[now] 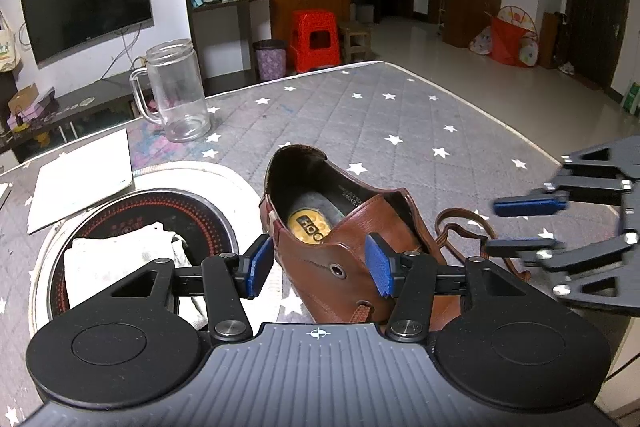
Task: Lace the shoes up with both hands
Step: 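Pull the lace up and away from the shoe with the right gripper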
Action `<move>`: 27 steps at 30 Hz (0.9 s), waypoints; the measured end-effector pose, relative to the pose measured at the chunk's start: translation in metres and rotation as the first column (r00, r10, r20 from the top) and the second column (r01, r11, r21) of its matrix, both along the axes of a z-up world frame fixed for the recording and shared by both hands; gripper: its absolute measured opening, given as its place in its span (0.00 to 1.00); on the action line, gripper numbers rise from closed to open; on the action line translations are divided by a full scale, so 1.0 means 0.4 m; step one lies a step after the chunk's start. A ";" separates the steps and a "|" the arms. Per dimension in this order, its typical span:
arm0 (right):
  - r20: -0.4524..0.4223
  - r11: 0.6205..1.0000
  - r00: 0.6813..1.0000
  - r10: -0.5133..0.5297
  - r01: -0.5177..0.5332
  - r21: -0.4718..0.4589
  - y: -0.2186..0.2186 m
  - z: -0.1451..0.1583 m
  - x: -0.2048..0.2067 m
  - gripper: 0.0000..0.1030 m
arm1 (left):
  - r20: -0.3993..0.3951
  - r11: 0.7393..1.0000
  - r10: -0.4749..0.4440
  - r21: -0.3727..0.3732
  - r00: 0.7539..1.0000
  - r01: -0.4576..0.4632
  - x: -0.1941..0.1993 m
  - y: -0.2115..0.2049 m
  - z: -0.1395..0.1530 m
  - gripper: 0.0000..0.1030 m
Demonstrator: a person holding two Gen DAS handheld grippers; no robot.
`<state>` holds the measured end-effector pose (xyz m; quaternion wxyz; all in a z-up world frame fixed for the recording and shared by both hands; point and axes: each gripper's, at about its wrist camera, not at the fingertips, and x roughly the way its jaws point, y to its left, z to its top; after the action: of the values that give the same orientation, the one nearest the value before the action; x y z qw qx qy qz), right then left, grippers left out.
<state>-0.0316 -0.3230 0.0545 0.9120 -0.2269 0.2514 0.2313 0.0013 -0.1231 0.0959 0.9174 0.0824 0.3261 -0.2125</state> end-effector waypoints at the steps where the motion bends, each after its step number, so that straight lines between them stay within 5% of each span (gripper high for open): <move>1: 0.004 1.000 1.000 0.012 -0.012 -0.006 0.010 -0.004 0.010 0.28 | -0.001 1.000 0.000 -0.002 1.000 0.000 -0.001 0.004 0.001 0.51; 9: 0.014 0.993 0.995 0.098 -0.096 -0.073 0.051 -0.032 0.065 0.26 | -0.003 1.000 0.004 -0.012 1.000 -0.004 -0.006 0.016 0.000 0.51; 11: 0.011 0.993 0.995 0.101 -0.100 -0.062 0.052 -0.036 0.071 0.12 | -0.002 1.000 0.005 -0.012 1.000 -0.005 -0.008 0.017 0.000 0.52; 15: 0.020 0.998 0.998 0.057 -0.057 -0.002 0.043 -0.038 0.072 0.04 | -0.001 1.000 0.009 -0.012 1.000 -0.009 -0.009 0.018 -0.003 0.53; 21: 0.132 0.996 0.991 -0.037 0.025 0.090 0.028 -0.017 0.039 0.02 | 0.001 1.000 0.016 -0.010 1.000 -0.016 -0.011 0.021 -0.005 0.53; 27: 0.312 0.981 0.940 -0.138 0.086 0.177 0.019 0.038 -0.015 0.02 | 0.003 1.000 0.019 0.008 1.000 -0.019 -0.028 0.017 -0.010 0.53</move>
<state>-0.0375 -0.3152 0.0696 0.9678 -0.1729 0.0919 0.1580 -0.0098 -0.1165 0.0920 0.9196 0.0835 0.3263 -0.2025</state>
